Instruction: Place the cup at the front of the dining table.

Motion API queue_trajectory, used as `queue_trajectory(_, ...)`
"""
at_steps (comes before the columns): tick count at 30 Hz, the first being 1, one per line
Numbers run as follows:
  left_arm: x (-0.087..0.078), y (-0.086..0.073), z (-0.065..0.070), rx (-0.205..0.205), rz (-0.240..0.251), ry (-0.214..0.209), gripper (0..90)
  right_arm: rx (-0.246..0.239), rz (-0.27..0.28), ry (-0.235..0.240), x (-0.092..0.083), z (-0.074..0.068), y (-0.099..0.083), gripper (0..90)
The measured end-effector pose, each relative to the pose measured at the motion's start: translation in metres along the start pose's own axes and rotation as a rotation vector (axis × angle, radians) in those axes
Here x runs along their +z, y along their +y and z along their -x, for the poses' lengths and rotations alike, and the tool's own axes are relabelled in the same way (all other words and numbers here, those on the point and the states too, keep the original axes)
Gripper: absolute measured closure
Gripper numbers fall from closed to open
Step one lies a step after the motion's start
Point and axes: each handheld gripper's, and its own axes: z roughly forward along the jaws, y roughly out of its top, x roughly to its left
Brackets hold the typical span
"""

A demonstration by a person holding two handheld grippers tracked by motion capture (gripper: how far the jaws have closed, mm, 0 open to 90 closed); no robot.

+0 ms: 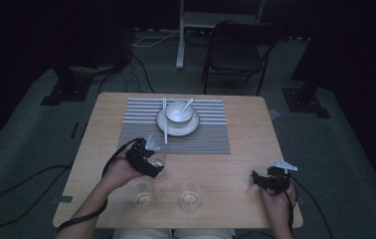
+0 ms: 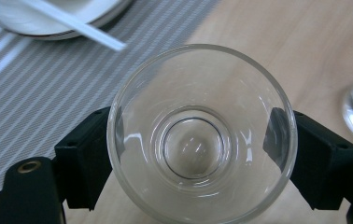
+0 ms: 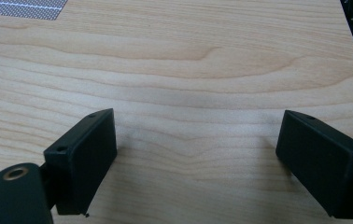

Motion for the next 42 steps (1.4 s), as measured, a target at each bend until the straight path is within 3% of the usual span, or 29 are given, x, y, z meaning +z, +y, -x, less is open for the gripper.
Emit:
queue_trajectory(5,-0.003,-0.002,-0.018,-0.078,0.034,-0.017,18.1,0.000,0.000,0.000,0.000,0.000,0.000,11.7)
queue_trajectory(9,-0.004,0.000,-0.026,-0.094,0.025,0.046,18.1,0.000,0.000,0.000,0.000,0.000,0.000,11.7)
queue_trajectory(13,-0.003,0.004,-0.037,-0.133,0.036,0.067,18.1,0.000,0.000,0.000,0.000,0.000,0.000,11.7)
queue_trajectory(19,0.003,0.012,-0.059,-0.238,0.060,0.131,18.1,0.000,0.000,0.000,0.000,0.000,0.000,11.7)
queue_trajectory(26,0.015,0.022,-0.081,-0.329,0.066,0.192,18.1,0.000,0.000,0.000,0.000,0.000,0.000,11.7)
queue_trajectory(33,0.029,0.031,-0.099,-0.361,0.038,0.232,18.2,0.000,0.000,0.000,0.000,0.000,0.000,11.8)
queue_trajectory(36,0.033,0.034,-0.107,-0.394,0.042,0.228,18.1,0.000,0.000,0.000,0.000,0.000,0.000,11.7)
queue_trajectory(42,0.044,0.035,-0.119,-0.453,0.048,0.264,18.2,0.000,0.000,0.000,0.000,0.000,0.000,11.7)
